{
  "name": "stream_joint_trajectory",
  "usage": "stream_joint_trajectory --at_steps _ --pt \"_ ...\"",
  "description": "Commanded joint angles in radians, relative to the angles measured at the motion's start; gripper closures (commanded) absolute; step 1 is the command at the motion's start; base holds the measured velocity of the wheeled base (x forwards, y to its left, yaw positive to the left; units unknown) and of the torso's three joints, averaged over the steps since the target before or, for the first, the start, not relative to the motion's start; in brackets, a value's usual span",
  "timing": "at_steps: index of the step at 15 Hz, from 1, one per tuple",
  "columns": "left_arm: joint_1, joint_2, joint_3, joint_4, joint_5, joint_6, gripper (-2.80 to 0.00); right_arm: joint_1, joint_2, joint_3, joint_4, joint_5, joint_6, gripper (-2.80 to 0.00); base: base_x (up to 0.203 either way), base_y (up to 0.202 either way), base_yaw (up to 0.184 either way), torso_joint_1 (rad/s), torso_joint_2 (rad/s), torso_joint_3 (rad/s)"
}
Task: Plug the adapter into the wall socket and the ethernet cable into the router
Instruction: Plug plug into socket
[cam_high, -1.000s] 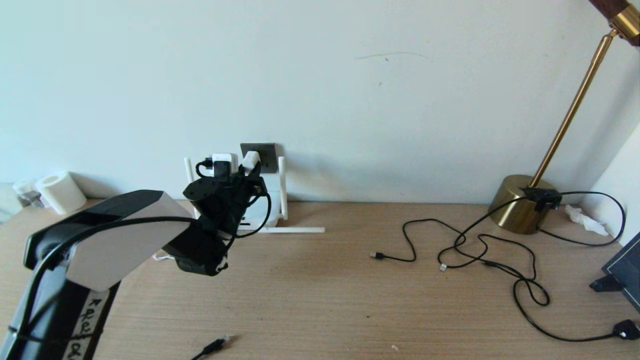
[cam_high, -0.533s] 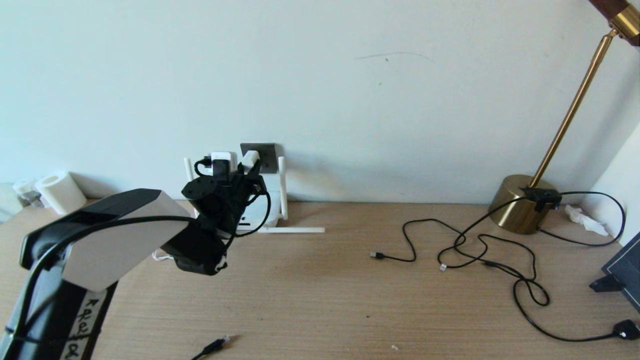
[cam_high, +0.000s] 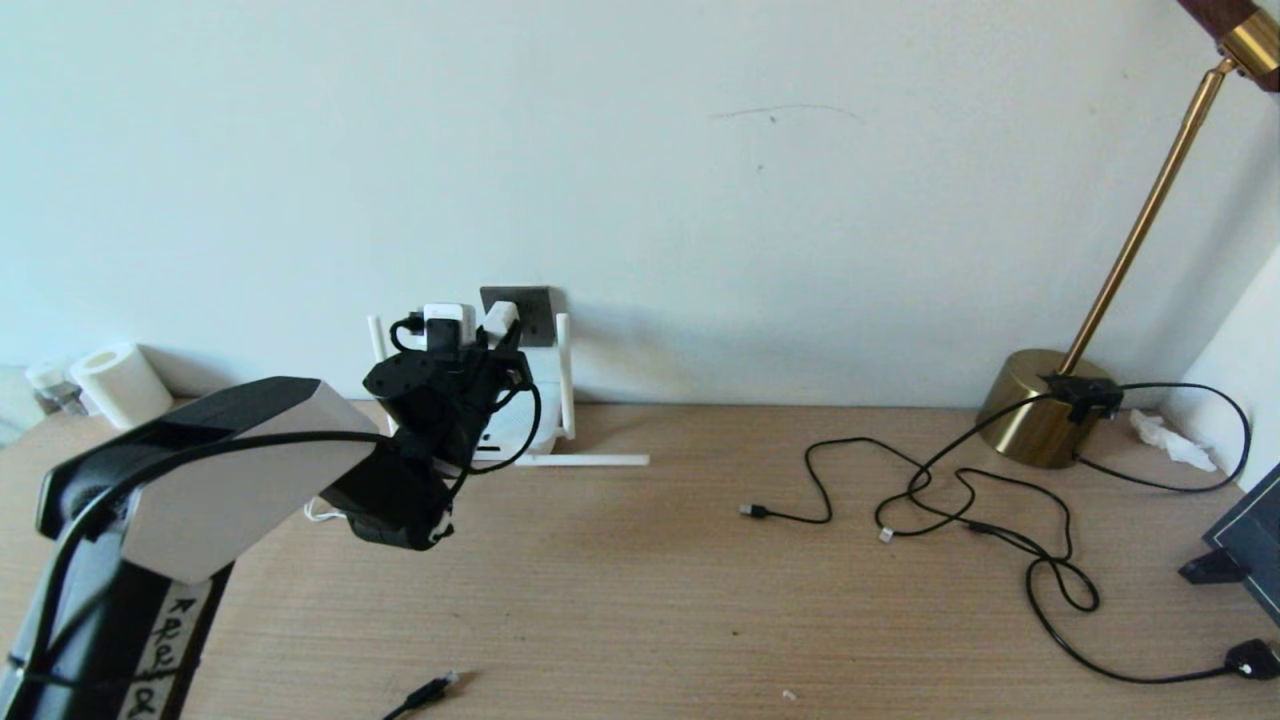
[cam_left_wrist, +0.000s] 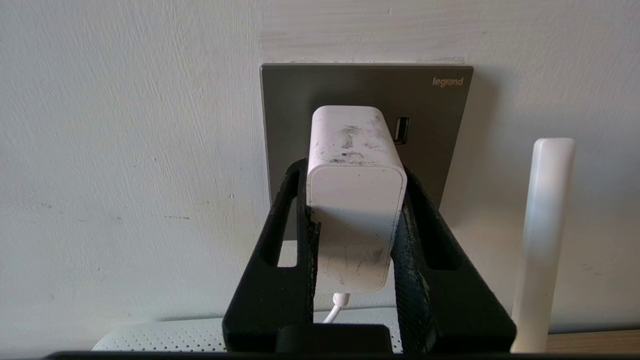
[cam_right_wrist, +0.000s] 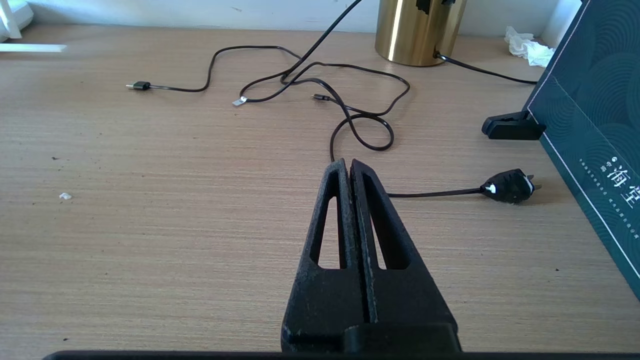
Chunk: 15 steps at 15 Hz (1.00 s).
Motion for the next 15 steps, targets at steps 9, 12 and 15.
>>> stream_joint_trajectory --at_steps 9,12,15 --pt "0.0 0.015 -0.007 -0.006 0.004 0.0 0.0 0.0 0.0 0.0 0.001 0.0 0.0 0.0 0.0 0.0 0.0 0.0 0.0 0.0" --pt "-0.003 0.015 -0.023 -0.006 0.012 0.003 0.0 0.0 0.0 0.0 0.001 0.001 0.0 0.0 0.0 0.0 0.0 0.0 0.0 0.0" --pt "-0.002 0.029 -0.049 -0.006 0.029 0.006 0.0 0.0 0.0 0.0 0.0 0.0 0.0 0.0 0.0 0.0 0.0 0.0 0.0 0.0"
